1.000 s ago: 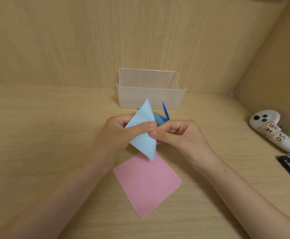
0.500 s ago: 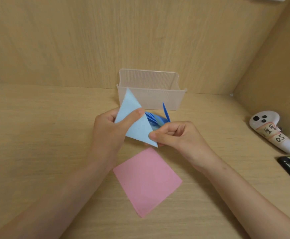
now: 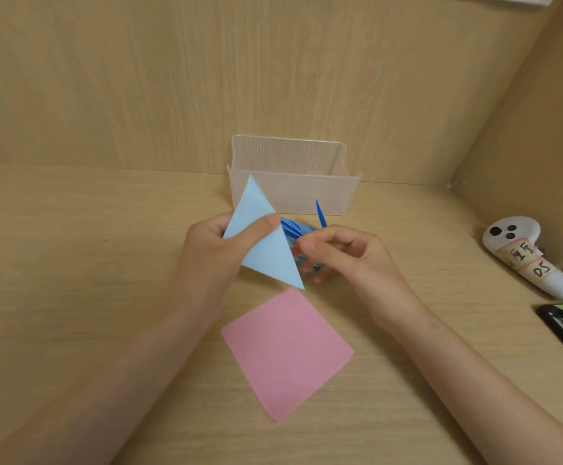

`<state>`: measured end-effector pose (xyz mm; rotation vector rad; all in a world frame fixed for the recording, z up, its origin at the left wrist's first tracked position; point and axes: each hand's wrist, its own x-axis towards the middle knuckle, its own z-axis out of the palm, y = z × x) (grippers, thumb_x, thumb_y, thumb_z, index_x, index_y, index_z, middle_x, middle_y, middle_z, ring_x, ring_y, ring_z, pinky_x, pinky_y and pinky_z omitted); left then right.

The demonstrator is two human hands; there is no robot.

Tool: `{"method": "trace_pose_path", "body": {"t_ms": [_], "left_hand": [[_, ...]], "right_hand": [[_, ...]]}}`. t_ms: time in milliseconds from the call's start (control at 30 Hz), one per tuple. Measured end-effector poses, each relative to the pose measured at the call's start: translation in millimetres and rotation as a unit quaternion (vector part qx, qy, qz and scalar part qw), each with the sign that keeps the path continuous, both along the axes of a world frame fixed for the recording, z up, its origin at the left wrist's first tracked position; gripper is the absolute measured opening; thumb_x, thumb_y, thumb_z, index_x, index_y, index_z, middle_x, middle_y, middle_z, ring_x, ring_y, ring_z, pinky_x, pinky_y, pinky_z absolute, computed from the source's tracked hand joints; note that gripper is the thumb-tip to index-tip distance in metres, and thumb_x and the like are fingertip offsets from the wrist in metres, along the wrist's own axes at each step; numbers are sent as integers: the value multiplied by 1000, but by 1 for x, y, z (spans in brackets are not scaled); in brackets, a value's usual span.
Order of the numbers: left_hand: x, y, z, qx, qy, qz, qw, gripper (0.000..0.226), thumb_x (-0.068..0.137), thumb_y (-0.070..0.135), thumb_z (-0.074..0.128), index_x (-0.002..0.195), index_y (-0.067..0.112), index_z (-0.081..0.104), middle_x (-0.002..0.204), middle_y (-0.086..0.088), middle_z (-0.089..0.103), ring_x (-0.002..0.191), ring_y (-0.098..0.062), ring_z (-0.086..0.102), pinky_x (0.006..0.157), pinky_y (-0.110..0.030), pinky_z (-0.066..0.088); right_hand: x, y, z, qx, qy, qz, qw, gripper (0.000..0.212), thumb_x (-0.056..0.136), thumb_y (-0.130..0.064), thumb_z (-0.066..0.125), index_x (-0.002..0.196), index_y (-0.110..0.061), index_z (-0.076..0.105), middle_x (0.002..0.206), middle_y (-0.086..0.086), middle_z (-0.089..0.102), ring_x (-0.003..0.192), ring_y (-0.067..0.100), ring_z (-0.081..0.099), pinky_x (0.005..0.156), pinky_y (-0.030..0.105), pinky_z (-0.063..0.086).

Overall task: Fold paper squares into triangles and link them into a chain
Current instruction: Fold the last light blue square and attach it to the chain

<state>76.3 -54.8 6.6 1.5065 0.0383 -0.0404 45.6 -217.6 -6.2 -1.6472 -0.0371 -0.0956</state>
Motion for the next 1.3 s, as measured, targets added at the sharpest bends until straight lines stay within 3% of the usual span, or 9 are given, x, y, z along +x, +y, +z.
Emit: {"method": "trace_pose_path", "body": {"t_ms": [200, 567, 1000, 1200, 1300], "left_hand": [[-8, -10, -5, 2, 17, -55, 998, 6, 76, 18, 76, 74, 13, 73, 67, 2, 72, 58, -5, 65, 51, -15, 48], [-12, -9, -2, -22, 48, -81, 995, 9, 75, 20, 76, 71, 13, 72, 64, -1, 72, 55, -8, 66, 49, -15, 47], [-2, -3, -2, -63, 14, -17, 998, 10, 75, 28, 75, 75, 18, 74, 70, 5, 70, 64, -8, 63, 63, -22, 50], [2, 0, -2, -89, 15, -3, 996, 10, 76, 27, 74, 81, 18, 74, 70, 5, 69, 63, -10, 61, 62, -22, 48], [8, 4, -3, -106, 1, 13, 994, 11, 78, 27, 73, 84, 18, 74, 80, 4, 71, 75, -10, 62, 76, -26, 50]], "right_hand": [[0, 5, -5, 19, -19, -6, 1000, 2, 81, -6, 69, 79, -6, 69, 68, 0, 69, 61, 9, 60, 61, 20, 48], [-2, 6, -2, 11, -22, 0, 1000, 5, 81, -4, 69, 76, -3, 69, 66, 2, 69, 60, 9, 61, 60, 18, 48], [-7, 9, 1, 28, -12, 31, 999, 3, 80, -1, 69, 77, 1, 69, 75, 8, 72, 66, 13, 65, 65, 20, 50], [-6, 9, 0, 29, -5, 51, 998, 11, 79, -1, 70, 71, -9, 70, 74, 6, 72, 68, 12, 65, 68, 21, 52], [-7, 9, -1, 4, -7, 55, 998, 14, 77, -2, 72, 68, -12, 71, 72, 2, 72, 68, 10, 64, 69, 19, 51]]}}
